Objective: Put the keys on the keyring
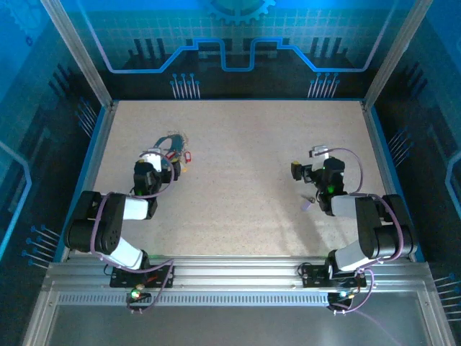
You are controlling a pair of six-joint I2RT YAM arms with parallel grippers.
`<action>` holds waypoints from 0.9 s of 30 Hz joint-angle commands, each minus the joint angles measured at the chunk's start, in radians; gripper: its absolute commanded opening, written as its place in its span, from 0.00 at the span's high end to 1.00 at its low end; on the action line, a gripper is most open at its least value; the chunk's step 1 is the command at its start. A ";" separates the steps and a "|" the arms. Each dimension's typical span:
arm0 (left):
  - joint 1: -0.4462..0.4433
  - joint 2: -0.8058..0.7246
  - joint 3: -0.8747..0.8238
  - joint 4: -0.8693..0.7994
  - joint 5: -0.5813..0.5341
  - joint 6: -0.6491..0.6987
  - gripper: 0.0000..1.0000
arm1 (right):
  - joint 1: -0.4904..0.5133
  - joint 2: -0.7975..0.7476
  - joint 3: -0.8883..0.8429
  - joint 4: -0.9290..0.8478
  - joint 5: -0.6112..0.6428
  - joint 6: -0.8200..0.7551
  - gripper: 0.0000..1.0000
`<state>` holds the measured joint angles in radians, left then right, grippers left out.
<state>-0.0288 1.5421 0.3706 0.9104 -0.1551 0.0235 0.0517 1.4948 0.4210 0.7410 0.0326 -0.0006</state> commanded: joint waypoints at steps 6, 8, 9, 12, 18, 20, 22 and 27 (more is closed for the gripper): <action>0.009 0.005 0.014 0.002 0.025 -0.023 0.01 | -0.001 0.008 0.019 -0.003 -0.013 -0.012 0.00; 0.009 0.005 0.014 0.002 0.024 -0.023 0.01 | -0.001 0.008 0.019 -0.003 -0.013 -0.012 0.00; 0.009 0.005 0.014 0.002 0.025 -0.023 0.01 | -0.001 0.008 0.019 -0.004 -0.013 -0.011 0.00; 0.009 0.005 0.014 0.001 0.025 -0.023 0.01 | -0.003 0.008 0.020 -0.003 -0.013 -0.012 0.00; 0.009 0.006 0.014 0.001 0.024 -0.023 0.01 | -0.002 0.009 0.019 -0.003 -0.013 -0.010 0.00; 0.009 0.007 0.014 0.002 0.024 -0.023 0.01 | -0.002 0.008 0.019 -0.003 -0.013 -0.011 0.00; 0.009 0.006 0.014 0.001 0.025 -0.023 0.01 | -0.001 0.008 0.019 -0.005 -0.014 -0.010 0.00; 0.007 0.000 0.008 0.010 0.010 -0.024 0.01 | -0.008 -0.041 0.009 -0.021 -0.033 -0.013 0.00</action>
<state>-0.0288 1.5421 0.3706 0.9104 -0.1513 0.0235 0.0513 1.4921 0.4210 0.7376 0.0223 -0.0010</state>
